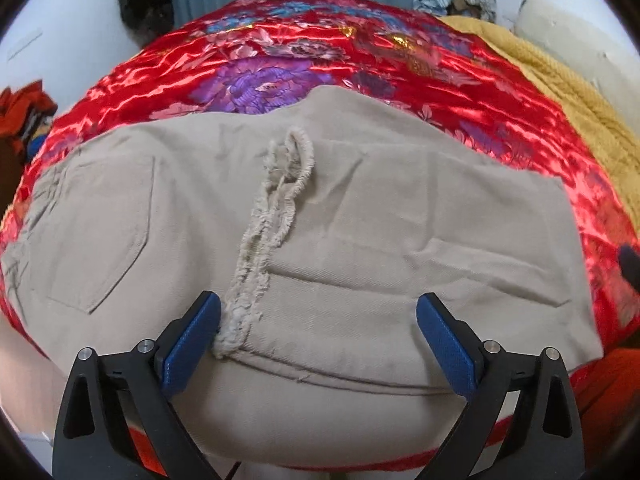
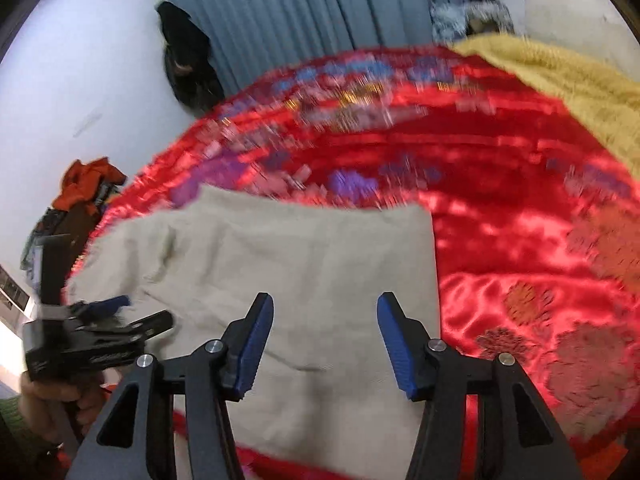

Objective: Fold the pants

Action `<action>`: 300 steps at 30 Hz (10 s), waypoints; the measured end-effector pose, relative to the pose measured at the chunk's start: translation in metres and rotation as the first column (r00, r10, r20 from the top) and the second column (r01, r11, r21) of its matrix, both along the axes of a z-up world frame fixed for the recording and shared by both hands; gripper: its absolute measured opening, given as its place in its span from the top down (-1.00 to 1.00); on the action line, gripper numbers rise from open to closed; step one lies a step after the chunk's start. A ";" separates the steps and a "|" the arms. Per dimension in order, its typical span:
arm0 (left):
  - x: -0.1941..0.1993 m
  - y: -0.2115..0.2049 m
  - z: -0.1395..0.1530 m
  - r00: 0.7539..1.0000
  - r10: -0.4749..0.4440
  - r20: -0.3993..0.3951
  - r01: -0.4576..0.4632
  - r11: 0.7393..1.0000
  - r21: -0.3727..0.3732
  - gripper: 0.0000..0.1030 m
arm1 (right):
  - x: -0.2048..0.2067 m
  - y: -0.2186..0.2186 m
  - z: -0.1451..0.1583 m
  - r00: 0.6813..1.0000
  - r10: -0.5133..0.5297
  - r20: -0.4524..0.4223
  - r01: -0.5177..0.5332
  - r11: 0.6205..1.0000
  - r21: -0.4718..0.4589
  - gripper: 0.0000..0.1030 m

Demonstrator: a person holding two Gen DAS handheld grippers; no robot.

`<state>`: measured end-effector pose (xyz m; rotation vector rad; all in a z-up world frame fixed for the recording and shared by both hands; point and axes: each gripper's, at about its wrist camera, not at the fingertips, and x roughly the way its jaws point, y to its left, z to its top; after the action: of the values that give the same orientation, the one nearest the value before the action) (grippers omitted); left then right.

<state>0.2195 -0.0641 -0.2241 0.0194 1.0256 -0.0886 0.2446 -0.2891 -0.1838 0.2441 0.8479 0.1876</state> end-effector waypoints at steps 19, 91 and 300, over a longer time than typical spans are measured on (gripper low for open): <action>-0.008 -0.003 -0.008 0.999 -0.044 -0.030 0.045 0.998 0.034 -0.93 | -0.009 0.023 -0.064 0.969 0.049 -0.240 -0.061 0.997 -0.044 -0.17; -0.015 0.163 0.179 0.936 0.279 0.214 -0.185 0.908 -0.375 0.61 | -0.007 0.020 -0.064 0.969 0.067 -0.239 -0.068 0.998 0.003 -0.31; -0.031 -0.006 0.118 0.967 -0.179 0.179 0.171 0.984 0.058 -0.94 | -0.014 0.043 0.096 0.992 -0.100 -0.080 0.074 0.957 -0.280 -0.99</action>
<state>0.1880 -0.0705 -0.1066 0.1543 0.8395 -0.2226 0.2308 -0.2461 -0.0880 0.0273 0.9435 -0.0270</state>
